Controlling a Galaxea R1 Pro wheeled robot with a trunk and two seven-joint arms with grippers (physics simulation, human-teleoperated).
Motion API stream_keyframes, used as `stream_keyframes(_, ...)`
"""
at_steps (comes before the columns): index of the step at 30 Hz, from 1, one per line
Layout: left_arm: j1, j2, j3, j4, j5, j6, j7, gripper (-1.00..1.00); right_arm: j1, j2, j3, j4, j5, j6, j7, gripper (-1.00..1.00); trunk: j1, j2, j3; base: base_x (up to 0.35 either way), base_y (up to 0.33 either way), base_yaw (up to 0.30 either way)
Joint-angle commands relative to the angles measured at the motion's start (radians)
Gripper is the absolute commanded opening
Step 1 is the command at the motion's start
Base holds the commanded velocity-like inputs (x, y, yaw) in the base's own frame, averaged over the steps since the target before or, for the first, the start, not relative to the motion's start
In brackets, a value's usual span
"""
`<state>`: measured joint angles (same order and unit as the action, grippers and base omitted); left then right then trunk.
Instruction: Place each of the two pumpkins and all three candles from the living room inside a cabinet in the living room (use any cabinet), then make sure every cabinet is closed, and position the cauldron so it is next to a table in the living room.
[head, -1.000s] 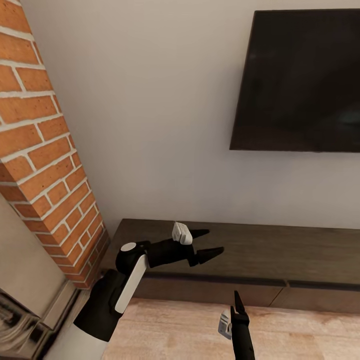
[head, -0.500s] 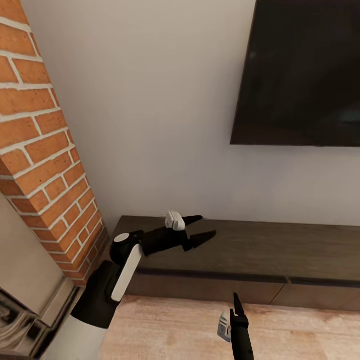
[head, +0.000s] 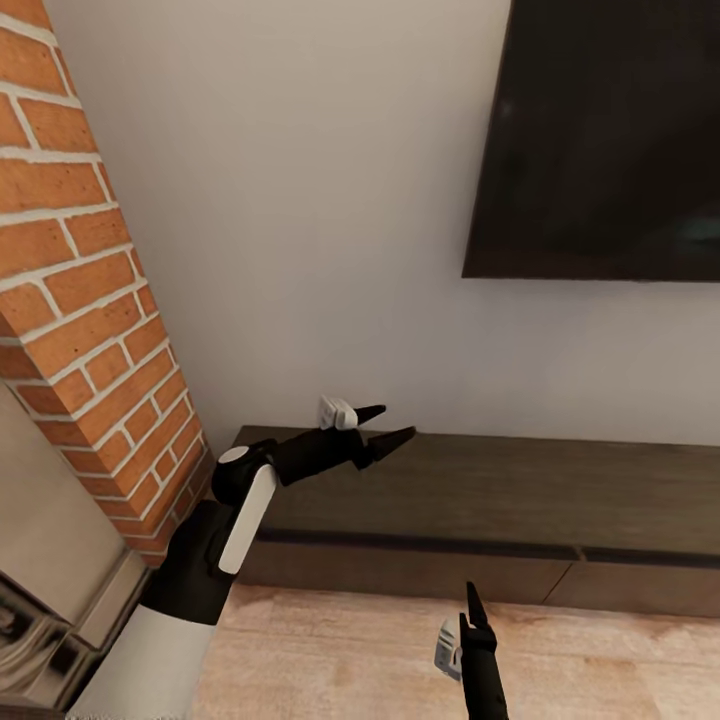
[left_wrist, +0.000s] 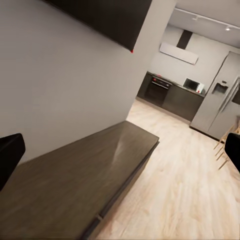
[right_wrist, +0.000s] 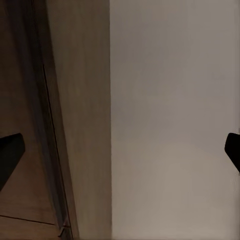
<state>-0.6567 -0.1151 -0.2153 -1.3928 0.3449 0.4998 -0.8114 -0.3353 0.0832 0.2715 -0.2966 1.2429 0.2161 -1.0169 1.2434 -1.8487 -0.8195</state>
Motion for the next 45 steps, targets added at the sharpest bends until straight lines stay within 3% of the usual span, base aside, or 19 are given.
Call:
stream_keyframes(1, -0.001, 0.000, 0.002, 0.005, 0.000, 0.000, 0.004, 1.00, -0.005, -0.001, 0.000, 0.001, 0.000, 0.000, -0.002, 1.00, 0.004, -0.007, -0.003, 0.000, 0.000, 0.000)
stream_keyframes(6, -0.007, 0.000, 0.004, 0.013, 0.001, 0.000, 0.015, 1.00, -0.016, -0.003, 0.000, 0.008, 0.001, -0.001, -0.044, 1.00, 0.023, -0.042, -0.019, 0.000, 0.000, 0.000)
stream_keyframes(21, -0.007, 0.000, 0.002, 0.008, 0.005, 0.007, 0.014, 1.00, -0.018, -0.006, 0.000, -0.004, 0.000, -0.001, -0.051, 1.00, 0.081, -0.147, -0.066, 0.000, 0.000, 0.000)
stream_keyframes(26, -0.007, 0.000, 0.002, 0.008, 0.005, 0.008, 0.014, 1.00, -0.024, -0.008, -0.001, -0.010, -0.003, -0.010, -0.098, 1.00, 0.100, -0.182, -0.082, 0.000, 0.000, 0.000)
stream_keyframes(37, -0.007, 0.000, 0.001, 0.008, 0.005, 0.008, 0.014, 1.00, -0.078, -0.025, -0.004, -0.001, -0.011, -0.030, -0.094, 1.00, 0.142, -0.259, -0.116, 0.000, 0.000, 0.000)
stream_keyframes(45, -0.007, 0.000, 0.001, 0.009, 0.005, 0.008, 0.014, 1.00, -0.085, -0.032, -0.005, 0.003, -0.011, -0.039, -0.092, 1.00, 0.173, -0.315, -0.141, 0.000, 0.000, 0.000)
